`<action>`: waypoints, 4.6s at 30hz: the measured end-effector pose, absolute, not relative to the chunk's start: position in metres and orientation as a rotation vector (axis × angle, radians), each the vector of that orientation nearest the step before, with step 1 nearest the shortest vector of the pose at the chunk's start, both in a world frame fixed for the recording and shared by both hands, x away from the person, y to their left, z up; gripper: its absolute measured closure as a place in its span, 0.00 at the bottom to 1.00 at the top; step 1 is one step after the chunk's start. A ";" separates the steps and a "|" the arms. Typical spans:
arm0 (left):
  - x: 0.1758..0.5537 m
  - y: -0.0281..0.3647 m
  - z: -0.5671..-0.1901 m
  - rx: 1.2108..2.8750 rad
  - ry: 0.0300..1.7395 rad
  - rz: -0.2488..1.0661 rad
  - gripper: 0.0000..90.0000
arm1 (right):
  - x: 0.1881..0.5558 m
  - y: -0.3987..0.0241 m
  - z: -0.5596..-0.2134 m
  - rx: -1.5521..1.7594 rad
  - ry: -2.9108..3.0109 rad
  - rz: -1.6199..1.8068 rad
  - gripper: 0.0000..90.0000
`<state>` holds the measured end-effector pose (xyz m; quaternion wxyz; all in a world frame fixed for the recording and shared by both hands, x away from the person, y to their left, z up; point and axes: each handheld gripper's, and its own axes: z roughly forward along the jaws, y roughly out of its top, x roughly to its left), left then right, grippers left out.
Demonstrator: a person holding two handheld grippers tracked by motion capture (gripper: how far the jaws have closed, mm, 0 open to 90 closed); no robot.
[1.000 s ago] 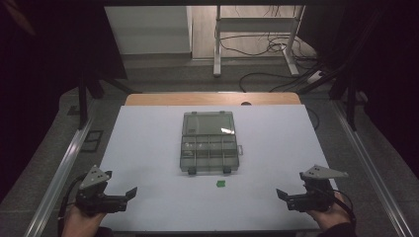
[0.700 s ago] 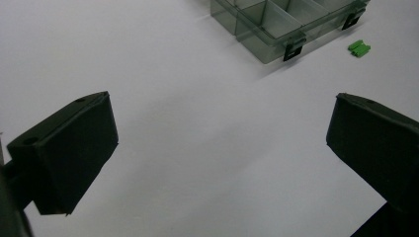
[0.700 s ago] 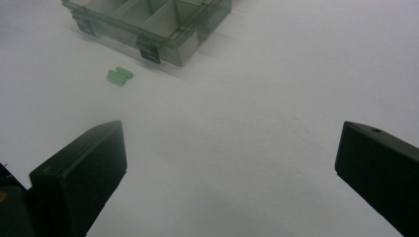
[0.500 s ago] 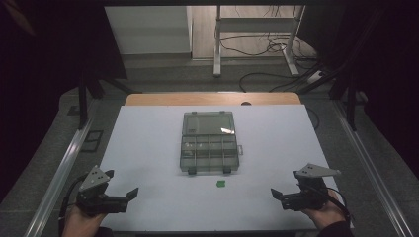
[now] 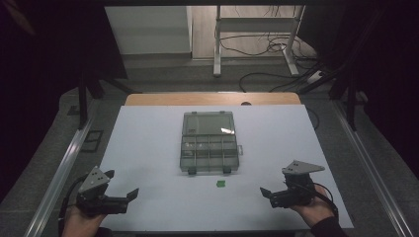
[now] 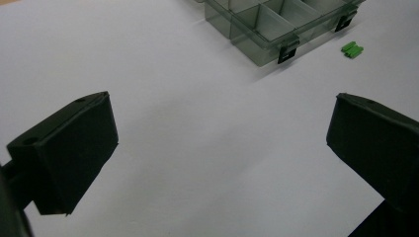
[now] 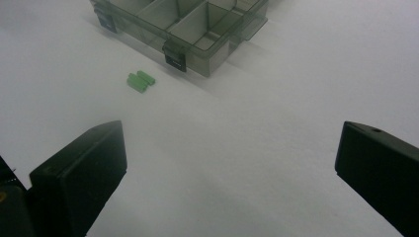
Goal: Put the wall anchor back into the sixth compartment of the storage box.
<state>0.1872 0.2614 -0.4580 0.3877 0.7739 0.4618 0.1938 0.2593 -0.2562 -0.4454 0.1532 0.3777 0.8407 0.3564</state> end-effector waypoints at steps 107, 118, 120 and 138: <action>0.188 0.261 -0.459 1.979 1.183 0.482 0.02 | 0.337 -0.107 -0.505 0.548 2.919 0.613 0.92; 0.189 0.263 -0.460 1.967 1.220 0.473 0.02 | 0.335 -0.112 -0.494 0.563 2.890 0.680 0.93; 0.190 0.263 -0.460 1.966 1.232 0.475 0.02 | 0.334 -0.113 -0.491 0.571 2.885 0.705 0.93; 0.191 0.262 -0.461 1.976 1.258 0.476 0.04 | 0.335 -0.121 -0.462 0.617 2.839 0.924 0.93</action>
